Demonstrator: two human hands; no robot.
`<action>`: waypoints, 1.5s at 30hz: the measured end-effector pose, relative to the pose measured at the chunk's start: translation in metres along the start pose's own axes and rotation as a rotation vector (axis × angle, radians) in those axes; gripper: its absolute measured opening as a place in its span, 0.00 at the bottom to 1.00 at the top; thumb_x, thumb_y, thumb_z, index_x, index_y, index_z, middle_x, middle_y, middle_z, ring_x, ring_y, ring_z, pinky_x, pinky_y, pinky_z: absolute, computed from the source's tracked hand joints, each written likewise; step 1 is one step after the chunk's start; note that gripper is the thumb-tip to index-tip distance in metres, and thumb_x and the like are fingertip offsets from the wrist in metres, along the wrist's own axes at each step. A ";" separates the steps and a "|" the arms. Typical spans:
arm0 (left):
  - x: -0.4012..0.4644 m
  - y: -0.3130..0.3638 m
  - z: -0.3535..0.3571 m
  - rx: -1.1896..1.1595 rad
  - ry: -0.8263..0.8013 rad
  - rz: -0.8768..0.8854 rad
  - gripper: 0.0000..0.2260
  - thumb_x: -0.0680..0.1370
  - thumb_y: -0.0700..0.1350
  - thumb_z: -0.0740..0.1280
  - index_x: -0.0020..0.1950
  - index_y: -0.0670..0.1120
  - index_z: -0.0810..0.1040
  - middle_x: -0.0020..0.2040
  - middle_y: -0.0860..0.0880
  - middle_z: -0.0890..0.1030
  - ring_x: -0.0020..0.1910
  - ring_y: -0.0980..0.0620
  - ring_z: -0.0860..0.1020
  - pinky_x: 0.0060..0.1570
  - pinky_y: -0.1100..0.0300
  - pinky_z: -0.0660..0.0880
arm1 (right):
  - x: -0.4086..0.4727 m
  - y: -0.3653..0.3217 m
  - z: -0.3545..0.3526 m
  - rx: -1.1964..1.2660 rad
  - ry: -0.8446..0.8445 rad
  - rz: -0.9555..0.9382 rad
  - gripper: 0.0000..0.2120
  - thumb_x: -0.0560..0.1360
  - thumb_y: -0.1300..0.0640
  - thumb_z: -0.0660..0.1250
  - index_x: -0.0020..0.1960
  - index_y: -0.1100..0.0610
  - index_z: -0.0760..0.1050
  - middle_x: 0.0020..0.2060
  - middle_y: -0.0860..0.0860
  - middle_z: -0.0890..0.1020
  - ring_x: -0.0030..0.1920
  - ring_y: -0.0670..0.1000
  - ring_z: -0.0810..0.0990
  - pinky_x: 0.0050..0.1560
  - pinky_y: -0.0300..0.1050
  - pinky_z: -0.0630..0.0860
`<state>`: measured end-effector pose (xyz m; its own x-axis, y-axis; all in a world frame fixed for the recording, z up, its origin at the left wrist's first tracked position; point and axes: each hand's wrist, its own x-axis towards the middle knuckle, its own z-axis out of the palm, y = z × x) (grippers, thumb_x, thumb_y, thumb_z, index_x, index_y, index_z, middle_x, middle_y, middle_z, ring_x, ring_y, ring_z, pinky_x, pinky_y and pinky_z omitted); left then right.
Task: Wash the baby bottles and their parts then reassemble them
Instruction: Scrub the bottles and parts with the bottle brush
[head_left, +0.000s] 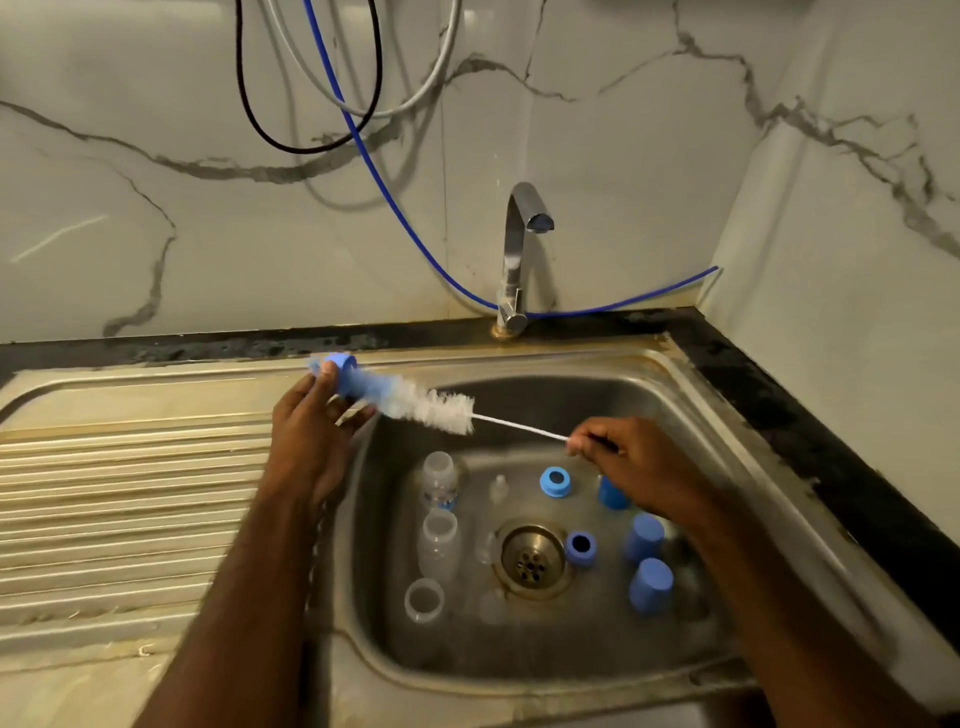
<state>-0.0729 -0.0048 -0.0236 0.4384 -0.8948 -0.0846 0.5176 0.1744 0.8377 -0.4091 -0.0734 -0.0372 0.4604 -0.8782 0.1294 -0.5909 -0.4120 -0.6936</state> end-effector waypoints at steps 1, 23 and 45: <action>-0.001 0.002 0.002 -0.097 -0.004 -0.036 0.21 0.80 0.53 0.68 0.68 0.43 0.76 0.64 0.39 0.81 0.62 0.40 0.81 0.63 0.42 0.77 | -0.002 -0.009 0.007 0.082 -0.054 -0.006 0.11 0.82 0.52 0.63 0.44 0.47 0.81 0.34 0.41 0.82 0.35 0.40 0.80 0.41 0.39 0.75; 0.019 -0.001 -0.007 0.146 0.197 0.054 0.21 0.79 0.60 0.66 0.64 0.45 0.76 0.55 0.44 0.83 0.55 0.44 0.84 0.55 0.47 0.80 | 0.007 -0.018 0.023 0.436 -0.516 0.172 0.17 0.80 0.45 0.63 0.40 0.54 0.80 0.26 0.49 0.72 0.25 0.46 0.66 0.25 0.36 0.64; 0.032 0.008 0.001 -0.141 0.432 0.170 0.14 0.84 0.51 0.62 0.60 0.41 0.77 0.58 0.41 0.83 0.54 0.50 0.84 0.63 0.51 0.78 | 0.009 -0.023 0.031 0.208 -0.054 0.013 0.14 0.81 0.54 0.66 0.38 0.57 0.80 0.32 0.58 0.81 0.33 0.54 0.78 0.40 0.54 0.77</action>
<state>-0.0558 -0.0321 -0.0192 0.7747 -0.6018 -0.1942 0.4938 0.3839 0.7802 -0.3706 -0.0643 -0.0424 0.4917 -0.8666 0.0852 -0.4505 -0.3369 -0.8268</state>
